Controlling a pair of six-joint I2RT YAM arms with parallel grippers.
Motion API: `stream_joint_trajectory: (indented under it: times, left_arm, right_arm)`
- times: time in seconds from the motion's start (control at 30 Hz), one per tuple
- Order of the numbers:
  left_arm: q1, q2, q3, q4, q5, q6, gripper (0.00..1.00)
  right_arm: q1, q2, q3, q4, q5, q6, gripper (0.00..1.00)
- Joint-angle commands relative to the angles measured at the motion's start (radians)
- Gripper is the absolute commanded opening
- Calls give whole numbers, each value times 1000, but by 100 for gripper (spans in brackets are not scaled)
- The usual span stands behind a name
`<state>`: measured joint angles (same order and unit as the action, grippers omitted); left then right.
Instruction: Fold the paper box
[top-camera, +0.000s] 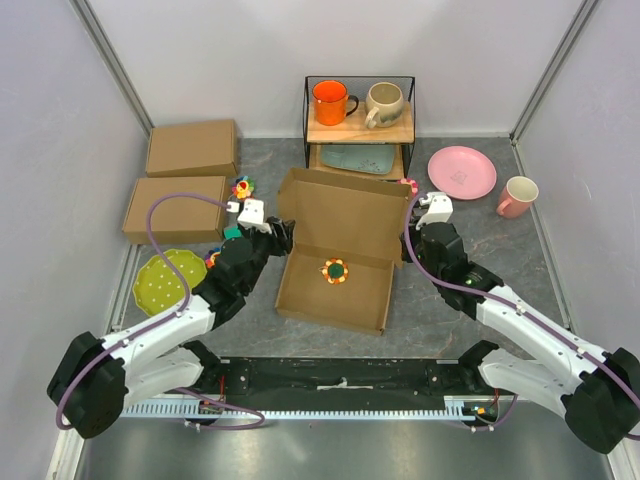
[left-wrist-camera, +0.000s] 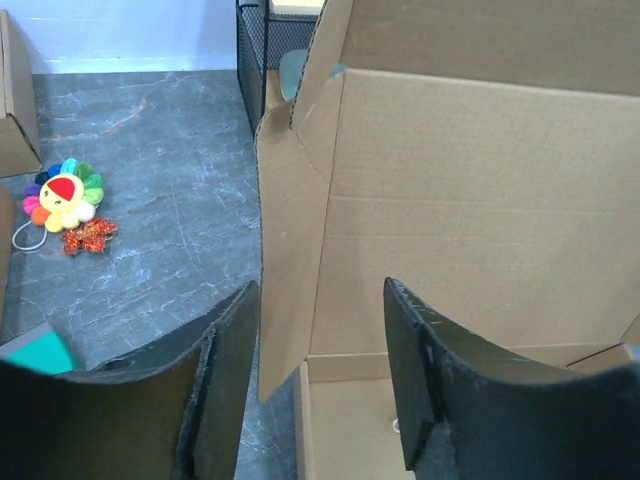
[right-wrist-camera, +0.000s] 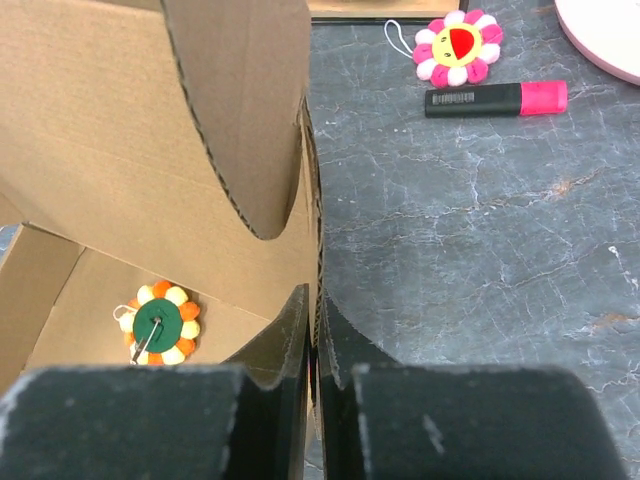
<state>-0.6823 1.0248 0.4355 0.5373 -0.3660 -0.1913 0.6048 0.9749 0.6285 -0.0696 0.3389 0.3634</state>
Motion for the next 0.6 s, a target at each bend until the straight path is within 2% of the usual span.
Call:
stream_joint_trajectory:
  times: [0.0,0.1,0.23,0.37,0.57]
  left_arm:
    - [15,-38,97,-125,-28,50,65]
    - [47,-34,126,-146,24,75,72]
    - [130,12,202,-233,136,67,74]
    - [249,57,232,-252,361,87,75]
    - [308,142,301,-267,616,131,75]
  right_arm:
    - [4,-21,19,25,20,-24,9]
    - [4,-21,20,27,20,-34,9]
    - [4,-19,23,27,2,-43,8]
    - [6,-25,23,28,-21,-58,8]
    - [9,-21,27,28,-35,-66,7]
